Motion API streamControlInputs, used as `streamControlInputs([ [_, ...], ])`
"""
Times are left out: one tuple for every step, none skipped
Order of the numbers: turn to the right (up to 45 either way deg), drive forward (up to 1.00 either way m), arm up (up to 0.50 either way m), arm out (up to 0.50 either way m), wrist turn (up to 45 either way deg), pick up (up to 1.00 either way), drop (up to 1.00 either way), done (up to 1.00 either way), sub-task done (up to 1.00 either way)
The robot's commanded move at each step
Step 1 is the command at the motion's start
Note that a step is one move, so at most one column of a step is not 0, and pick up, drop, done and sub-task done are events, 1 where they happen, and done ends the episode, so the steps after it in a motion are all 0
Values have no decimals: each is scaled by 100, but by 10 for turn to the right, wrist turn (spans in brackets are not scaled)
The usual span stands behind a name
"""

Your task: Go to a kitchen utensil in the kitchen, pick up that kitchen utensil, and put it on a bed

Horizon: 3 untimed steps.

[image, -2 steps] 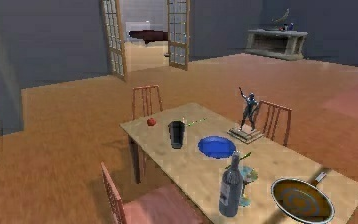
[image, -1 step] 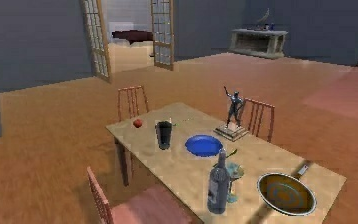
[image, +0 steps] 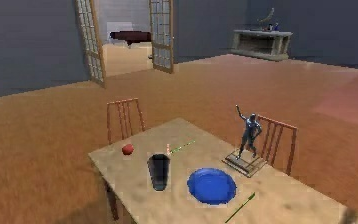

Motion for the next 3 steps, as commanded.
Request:
streamControlInputs([
  [-330,0,0,0,0,0,0,0,0],
  [0,0,0,22,0,0,0,0,0],
  [0,0,0,0,450,0,0,0,0],
])
